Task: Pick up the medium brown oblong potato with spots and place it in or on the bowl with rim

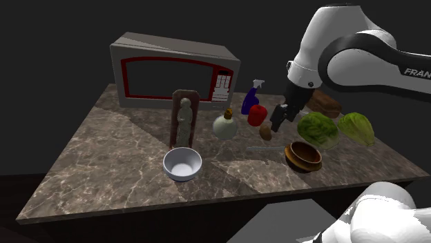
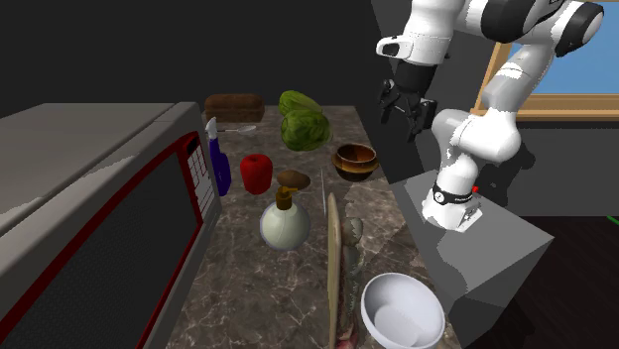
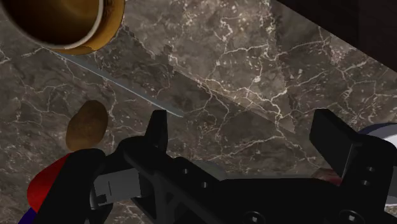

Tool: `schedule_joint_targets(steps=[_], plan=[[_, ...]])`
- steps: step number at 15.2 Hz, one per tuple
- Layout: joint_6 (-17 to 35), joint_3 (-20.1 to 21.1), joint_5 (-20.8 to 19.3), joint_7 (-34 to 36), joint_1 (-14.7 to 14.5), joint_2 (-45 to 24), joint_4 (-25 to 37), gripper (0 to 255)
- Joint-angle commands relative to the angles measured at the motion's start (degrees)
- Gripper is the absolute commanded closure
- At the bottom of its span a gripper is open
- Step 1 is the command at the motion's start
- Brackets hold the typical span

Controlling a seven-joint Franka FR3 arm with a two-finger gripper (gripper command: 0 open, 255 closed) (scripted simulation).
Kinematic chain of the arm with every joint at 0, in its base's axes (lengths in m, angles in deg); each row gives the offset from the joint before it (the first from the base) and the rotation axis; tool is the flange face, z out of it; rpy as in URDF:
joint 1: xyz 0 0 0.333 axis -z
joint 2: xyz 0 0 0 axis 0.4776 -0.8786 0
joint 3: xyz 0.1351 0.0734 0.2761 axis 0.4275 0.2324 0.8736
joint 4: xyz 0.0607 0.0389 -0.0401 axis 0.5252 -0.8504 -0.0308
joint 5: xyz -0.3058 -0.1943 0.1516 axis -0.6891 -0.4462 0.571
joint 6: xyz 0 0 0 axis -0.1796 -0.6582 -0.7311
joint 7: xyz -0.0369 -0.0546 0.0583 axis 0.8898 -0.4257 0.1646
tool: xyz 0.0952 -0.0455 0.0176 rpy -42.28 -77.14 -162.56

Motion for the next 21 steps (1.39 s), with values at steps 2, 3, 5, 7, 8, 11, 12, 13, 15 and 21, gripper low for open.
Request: schedule_joint_targets(steps=[2, 3, 5, 7, 8, 11, 12, 13, 15, 21], plan=[[1.5, -0.5, -0.4, 0.3, 0.7, -1.4, -0.2, 0], [3.0, -1.0, -0.8, 0.6, 1.4, -2.8, -0.3, 0], [6.0, -1.9, -1.5, 1.2, 2.7, -5.8, -0.4, 0], [8.8, -2.9, -2.2, 1.8, 4.0, -8.9, -0.2, 0], [10.2, -3.4, -2.5, 2.1, 4.6, -10.6, -0.1, 0], [14.2, -4.9, -3.4, 3.1, 6.5, -15.6, 0.8, 0], [15.4, -5.4, -3.7, 3.4, 7.1, -17.3, 1.1, 0], [16.7, -6.0, -3.9, 3.7, 7.6, -19.0, 1.6, 0], [19.0, -7.0, -4.3, 4.2, 8.7, -22.5, 2.6, 0], [25.2, -10.1, -4.7, 5.6, 11.8, -33.2, 7.0, 0]])
